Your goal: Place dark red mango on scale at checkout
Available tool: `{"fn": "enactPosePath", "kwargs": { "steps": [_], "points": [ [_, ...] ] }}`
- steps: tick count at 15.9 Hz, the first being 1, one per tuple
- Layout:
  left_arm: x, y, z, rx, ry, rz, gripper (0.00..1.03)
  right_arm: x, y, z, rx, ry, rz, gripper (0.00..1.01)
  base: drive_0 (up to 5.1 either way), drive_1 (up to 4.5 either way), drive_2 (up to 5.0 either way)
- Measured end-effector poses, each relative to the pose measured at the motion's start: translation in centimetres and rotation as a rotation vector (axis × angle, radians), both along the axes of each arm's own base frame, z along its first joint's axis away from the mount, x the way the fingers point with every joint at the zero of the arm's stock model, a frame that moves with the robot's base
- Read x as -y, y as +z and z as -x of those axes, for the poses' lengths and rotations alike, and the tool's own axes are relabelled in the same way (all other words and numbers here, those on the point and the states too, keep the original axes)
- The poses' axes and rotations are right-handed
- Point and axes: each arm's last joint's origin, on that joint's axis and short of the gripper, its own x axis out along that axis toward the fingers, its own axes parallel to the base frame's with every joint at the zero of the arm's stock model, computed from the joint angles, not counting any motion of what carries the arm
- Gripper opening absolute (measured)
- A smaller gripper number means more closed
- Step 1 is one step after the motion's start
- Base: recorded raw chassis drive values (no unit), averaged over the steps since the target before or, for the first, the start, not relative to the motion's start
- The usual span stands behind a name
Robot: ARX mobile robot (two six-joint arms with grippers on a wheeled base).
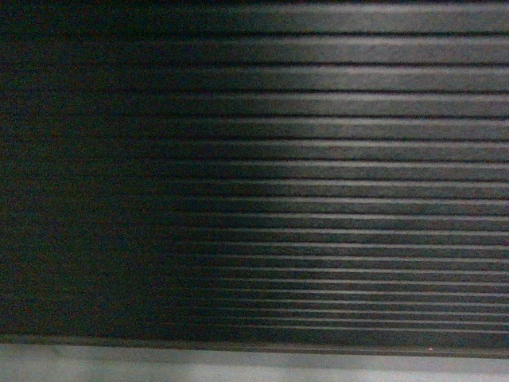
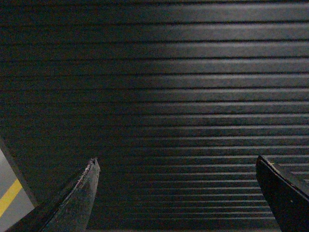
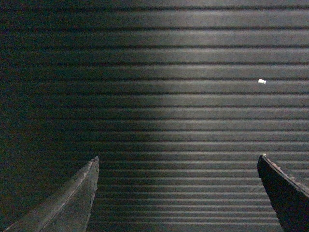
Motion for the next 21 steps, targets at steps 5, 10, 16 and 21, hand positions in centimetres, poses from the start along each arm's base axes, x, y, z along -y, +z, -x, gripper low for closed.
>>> {"fn": "enactPosePath", "kwargs": {
  "steps": [5,10,16,21],
  "points": [
    [0.00,0.01,0.00,0.002,0.000,0.000,0.98,-0.01,0.00,0.00,0.000,0.002,0.000,0.98,0.0,0.00,0.0],
    [0.00,0.01,0.00,0.002,0.000,-0.001,0.98,0.00,-0.01,0.00,-0.001,0.002,0.000,0.98,0.0,0.00,0.0],
    [0.00,0.01,0.00,0.001,-0.001,-0.001,0.98,0.00,0.01,0.00,0.001,0.000,-0.001,0.98,0.0,0.00,0.0],
    [0.00,0.05,0.00,0.005,0.000,0.000,0.98,0.00,0.04,0.00,0.004,0.000,-0.002,0.98,0.0,0.00,0.0]
  ]
}}
